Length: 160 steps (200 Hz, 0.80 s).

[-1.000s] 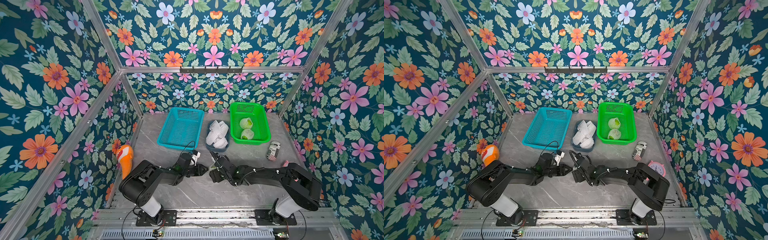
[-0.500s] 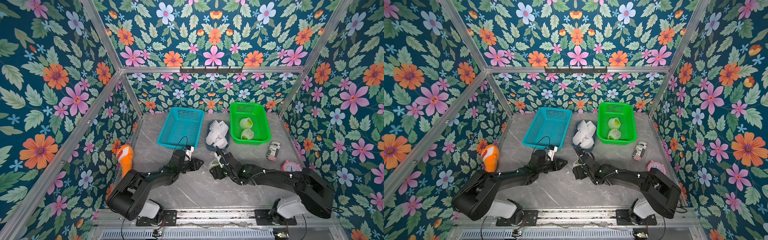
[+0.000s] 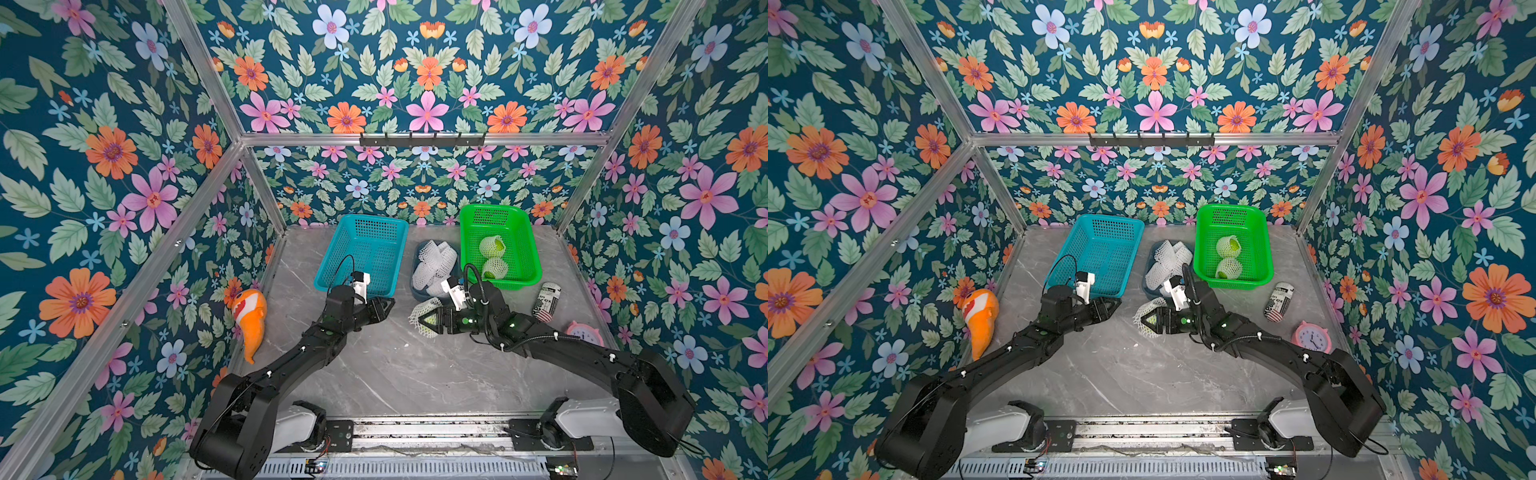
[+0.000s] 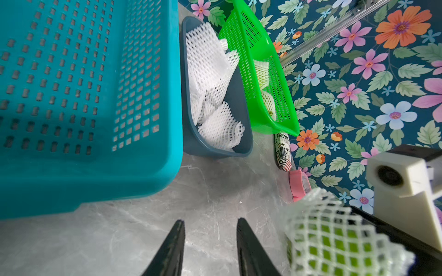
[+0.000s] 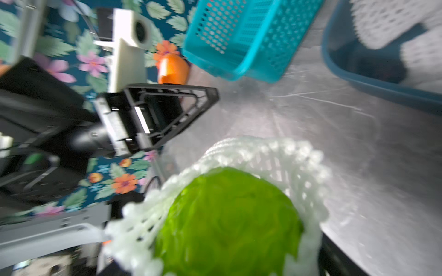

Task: Sleeve custard apples in foam nets
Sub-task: Pick up the custard apple from the center of the board, then place the custard apple in the basket.

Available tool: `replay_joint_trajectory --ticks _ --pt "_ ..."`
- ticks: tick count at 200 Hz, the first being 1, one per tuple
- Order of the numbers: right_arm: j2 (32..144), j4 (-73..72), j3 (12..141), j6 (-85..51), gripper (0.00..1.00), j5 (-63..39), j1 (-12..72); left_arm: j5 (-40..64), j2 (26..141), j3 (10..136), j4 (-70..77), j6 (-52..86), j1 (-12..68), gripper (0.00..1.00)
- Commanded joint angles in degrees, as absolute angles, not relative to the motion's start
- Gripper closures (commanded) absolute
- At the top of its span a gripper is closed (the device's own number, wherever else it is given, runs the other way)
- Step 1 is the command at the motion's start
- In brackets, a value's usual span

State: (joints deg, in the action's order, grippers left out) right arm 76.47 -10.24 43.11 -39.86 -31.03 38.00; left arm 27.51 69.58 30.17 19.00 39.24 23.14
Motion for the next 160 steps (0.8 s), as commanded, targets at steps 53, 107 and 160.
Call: replay_joint_trajectory --ticks 53,107,160 --pt "79.97 -39.79 45.29 -61.73 0.18 -58.13 34.61 27.66 66.09 30.44 16.48 40.32 20.70 0.61" --pt "91.60 -81.15 47.96 -88.27 0.18 -68.56 34.52 28.26 64.19 29.03 15.56 40.46 19.34 0.60" --pt "94.00 -81.56 51.29 -89.12 0.19 -74.91 35.77 28.94 63.49 28.30 16.08 41.12 19.07 0.60"
